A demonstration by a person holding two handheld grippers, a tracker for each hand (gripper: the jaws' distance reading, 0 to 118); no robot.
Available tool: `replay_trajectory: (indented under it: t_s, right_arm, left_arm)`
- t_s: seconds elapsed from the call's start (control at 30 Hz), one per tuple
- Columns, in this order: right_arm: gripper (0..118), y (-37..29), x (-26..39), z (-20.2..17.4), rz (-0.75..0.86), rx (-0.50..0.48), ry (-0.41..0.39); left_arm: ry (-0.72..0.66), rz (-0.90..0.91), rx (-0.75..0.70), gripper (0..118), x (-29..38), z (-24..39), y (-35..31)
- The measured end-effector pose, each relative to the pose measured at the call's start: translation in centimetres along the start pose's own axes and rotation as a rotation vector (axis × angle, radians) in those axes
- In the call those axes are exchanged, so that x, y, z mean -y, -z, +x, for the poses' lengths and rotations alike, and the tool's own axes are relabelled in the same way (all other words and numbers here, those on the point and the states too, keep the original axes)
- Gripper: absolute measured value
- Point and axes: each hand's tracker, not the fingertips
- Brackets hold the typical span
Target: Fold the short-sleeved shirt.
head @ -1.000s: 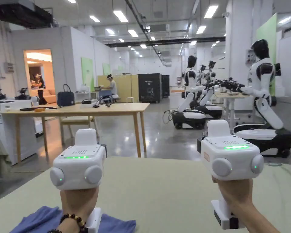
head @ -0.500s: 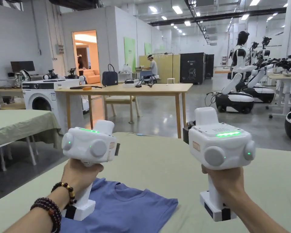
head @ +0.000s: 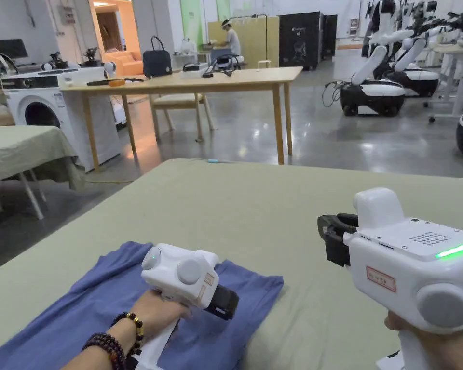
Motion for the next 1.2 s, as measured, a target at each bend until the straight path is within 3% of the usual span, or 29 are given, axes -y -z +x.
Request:
replay_trajectory:
  t_s: [0.3, 0.37, 0.43, 0.5, 0.53, 0.6, 0.73, 0.87, 0.93, 1.03, 1.2]
  right_arm:
    - [0, 1.2, 1.6, 0.2, -0.022, -0.05, 0.033]
    - [0, 1.2, 1.5, 0.0, -0.015, -0.042, 0.037]
    - [0, 1.0, 1.5, 0.1, -0.01, -0.042, 0.043]
    - [0, 0.8, 1.4, 0.0, -0.009, -0.041, 0.051]
    - [0, 0.7, 1.4, 0.0, -0.008, -0.038, 0.057]
    - [0, 0.5, 1.3, 0.0, -0.006, -0.037, 0.062]
    - [0, -0.3, 1.0, 0.3, 0.0, -0.02, 0.065]
    - [0, -1.9, 0.7, 1.3, 0.002, -0.003, 0.075]
    - [0, -3.5, 0.4, 2.0, 0.011, 0.008, 0.08]
    - [0, -6.8, 0.0, 3.2, 0.047, 0.053, 0.072]
    - [0, -14.4, -1.3, 6.8, 0.118, 0.161, 0.077]
  left_arm:
    - [-0.059, 0.007, 0.039, 118, 1.3, -1.1, 4.0]
    - [-0.059, -0.004, 0.032, 110, 1.4, -0.8, 3.6]
    - [-0.031, 0.032, 0.061, 81, 1.2, -0.6, 2.9]
    - [-0.025, 0.084, 0.053, 25, 1.1, -0.8, 1.7]
    - [-0.025, 0.099, 0.037, 9, 1.2, -0.7, 1.1]
    - [-0.012, 0.111, -0.035, 8, 1.3, -0.9, 0.3]
    - [-0.046, 0.177, 0.008, 8, 1.4, -1.4, -1.0]
    - [0.013, 0.276, 0.011, 8, -1.1, 0.5, -4.6]
    - [0.006, 0.319, 0.088, 8, -2.9, 2.1, -5.6]
    - [0.041, 0.42, 0.215, 7, -5.6, 7.2, -7.0]
    - [0.239, 0.443, 0.44, 7, -10.3, 22.4, -8.3]
